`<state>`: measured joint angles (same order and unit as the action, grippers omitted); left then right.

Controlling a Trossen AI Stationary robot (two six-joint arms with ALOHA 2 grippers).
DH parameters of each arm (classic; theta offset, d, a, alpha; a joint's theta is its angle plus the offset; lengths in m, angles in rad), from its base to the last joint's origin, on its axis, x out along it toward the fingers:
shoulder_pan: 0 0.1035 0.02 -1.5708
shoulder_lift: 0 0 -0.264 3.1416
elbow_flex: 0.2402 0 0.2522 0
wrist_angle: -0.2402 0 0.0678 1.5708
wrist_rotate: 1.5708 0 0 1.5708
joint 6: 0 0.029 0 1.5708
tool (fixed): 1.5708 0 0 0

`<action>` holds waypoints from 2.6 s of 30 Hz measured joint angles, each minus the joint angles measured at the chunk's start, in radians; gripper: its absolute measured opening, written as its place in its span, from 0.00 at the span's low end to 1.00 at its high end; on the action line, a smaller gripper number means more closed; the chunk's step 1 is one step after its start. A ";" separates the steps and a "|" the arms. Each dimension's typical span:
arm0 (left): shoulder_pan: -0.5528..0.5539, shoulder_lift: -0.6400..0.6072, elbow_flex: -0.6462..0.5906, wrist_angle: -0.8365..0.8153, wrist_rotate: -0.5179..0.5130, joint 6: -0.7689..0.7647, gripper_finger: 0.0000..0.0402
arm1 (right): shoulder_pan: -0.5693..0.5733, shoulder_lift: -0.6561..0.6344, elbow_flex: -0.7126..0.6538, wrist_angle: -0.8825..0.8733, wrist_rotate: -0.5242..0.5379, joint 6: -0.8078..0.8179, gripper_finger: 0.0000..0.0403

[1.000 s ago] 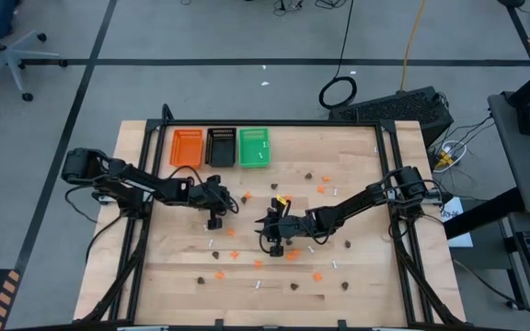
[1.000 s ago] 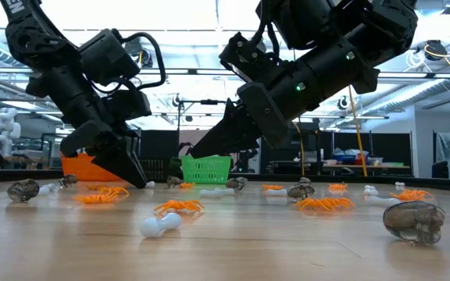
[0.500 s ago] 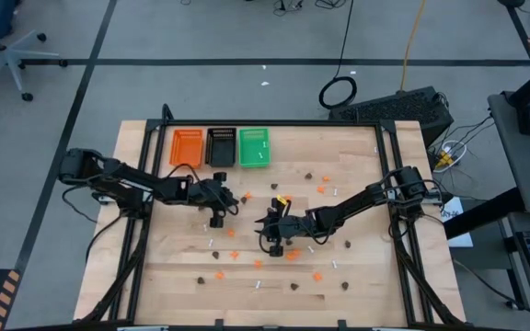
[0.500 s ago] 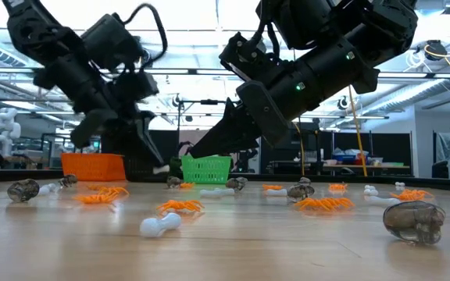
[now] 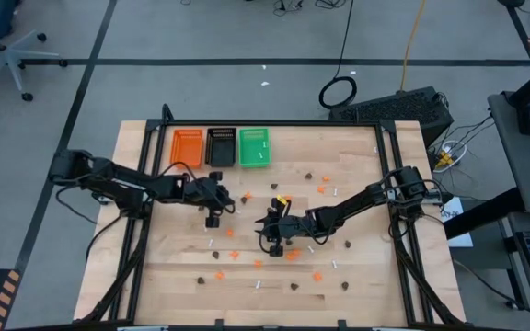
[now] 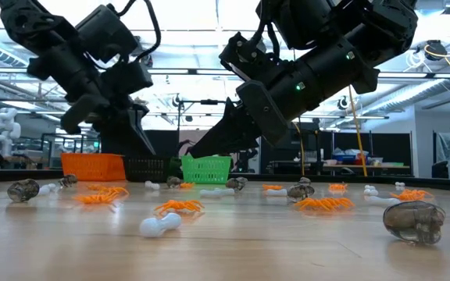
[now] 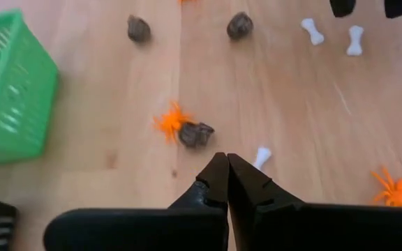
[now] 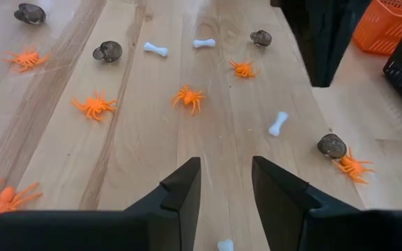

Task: Sort Halloween decoration
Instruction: Put the white bone toy into the green bin

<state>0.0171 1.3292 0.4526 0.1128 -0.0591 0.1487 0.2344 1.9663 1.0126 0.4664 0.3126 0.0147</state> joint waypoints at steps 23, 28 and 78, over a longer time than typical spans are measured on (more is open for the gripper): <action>-0.050 0.125 -0.017 0.129 0.022 -0.011 0.40 | 0.000 0.000 0.000 0.001 0.000 0.008 0.28; 0.009 0.158 -0.017 0.140 0.099 -0.006 0.33 | 0.000 0.000 0.000 0.000 0.000 0.007 0.28; -0.058 -0.060 -0.036 0.184 0.047 0.420 0.00 | -0.002 0.000 0.000 0.000 0.001 -0.001 0.28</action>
<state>-0.0406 1.2689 0.4164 0.2966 -0.0122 0.5683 0.2326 1.9663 1.0126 0.4664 0.3141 0.0139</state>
